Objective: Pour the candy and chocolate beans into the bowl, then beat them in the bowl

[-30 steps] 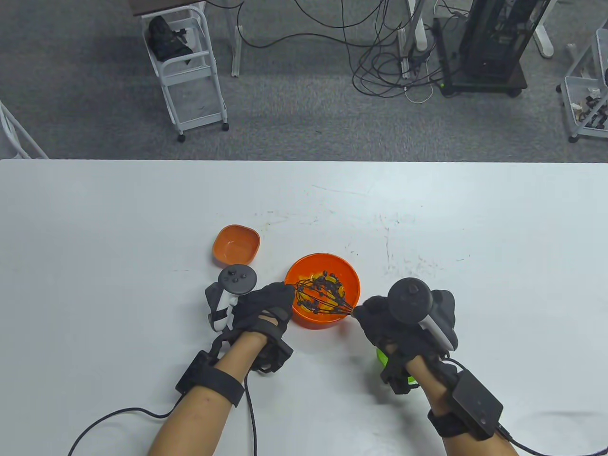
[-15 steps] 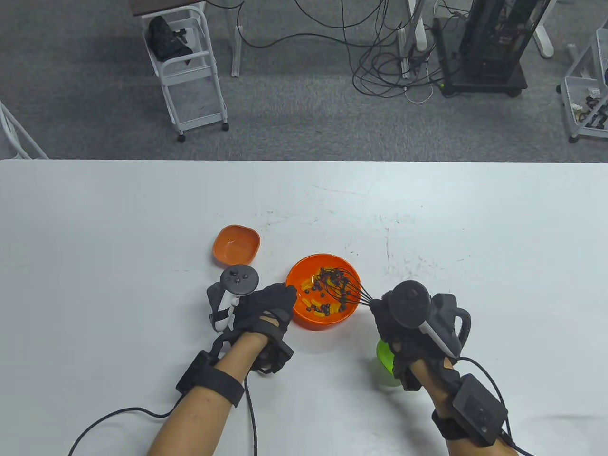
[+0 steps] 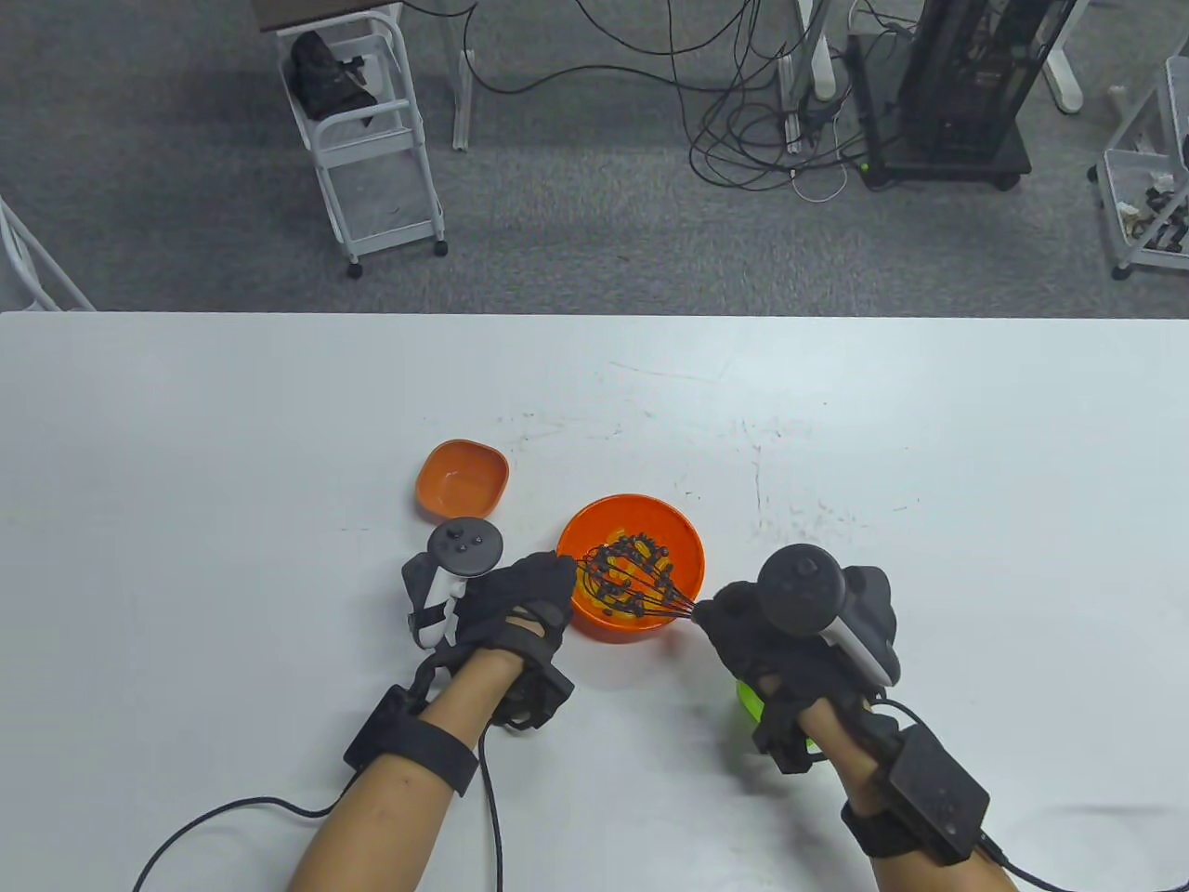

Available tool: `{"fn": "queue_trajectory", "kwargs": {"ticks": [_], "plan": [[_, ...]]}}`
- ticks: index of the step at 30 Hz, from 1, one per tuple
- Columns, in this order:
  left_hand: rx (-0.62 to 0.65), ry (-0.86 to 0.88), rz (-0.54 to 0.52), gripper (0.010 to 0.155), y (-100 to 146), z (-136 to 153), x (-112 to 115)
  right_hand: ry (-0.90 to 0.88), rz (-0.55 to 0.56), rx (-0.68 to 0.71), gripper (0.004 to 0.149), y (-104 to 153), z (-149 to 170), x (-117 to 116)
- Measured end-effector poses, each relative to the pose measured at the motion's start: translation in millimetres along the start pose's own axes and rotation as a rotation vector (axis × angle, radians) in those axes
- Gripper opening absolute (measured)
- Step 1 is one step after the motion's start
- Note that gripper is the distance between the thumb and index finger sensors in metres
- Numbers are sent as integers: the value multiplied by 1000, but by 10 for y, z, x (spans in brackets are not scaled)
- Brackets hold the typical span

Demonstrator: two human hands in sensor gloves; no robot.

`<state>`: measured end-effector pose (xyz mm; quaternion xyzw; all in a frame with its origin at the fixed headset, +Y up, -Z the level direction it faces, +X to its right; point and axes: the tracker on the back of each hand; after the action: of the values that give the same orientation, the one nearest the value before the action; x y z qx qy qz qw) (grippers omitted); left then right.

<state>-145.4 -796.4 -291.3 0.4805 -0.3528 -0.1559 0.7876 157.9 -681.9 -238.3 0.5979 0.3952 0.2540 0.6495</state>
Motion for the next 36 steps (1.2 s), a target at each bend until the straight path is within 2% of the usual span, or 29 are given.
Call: {"fn": "queue_trajectory", "kwargs": {"ticks": [1,2,7,12,16,19,22,25,27,29,36], "plan": [[1,4,3,49,-2,0,1,8,-10,-17,52,26,3,33],[7,6,9,50,-2,-2,1,41,42,-11,52,51,-2,75],[14,-1,8,49,1,-9,4,133,126,-57,53,71,-9,178],[24,-18,16,49,-5,-24,14,124,186,-112,54,9,72,123],[29,-20,25,49,-6,-28,16,31,163,-118,55,-105,148,-21],[28,-19,26,49,-4,-28,16,-58,95,-92,56,-143,157,-140],[23,-11,25,49,-3,-23,15,-41,43,-57,55,-124,92,-150],[15,6,21,49,1,-13,12,-5,-2,-36,54,-70,35,-65],[14,3,19,49,1,-16,13,33,-2,-30,54,-36,10,1],[20,-5,22,49,1,-26,21,139,59,-46,53,17,-24,104],[19,-19,13,49,3,-34,22,170,170,-117,53,-13,26,135]]}}
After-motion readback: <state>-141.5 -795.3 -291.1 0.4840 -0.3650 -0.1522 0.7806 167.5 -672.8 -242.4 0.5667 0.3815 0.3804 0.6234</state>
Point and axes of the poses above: the tracker on the back of each hand, its own z axis roughly to the little-finger side, its own y axis roughly from the fingertips to the wrist, x = y × z, and after that the axes turned 10 degrees about -y, right-handed
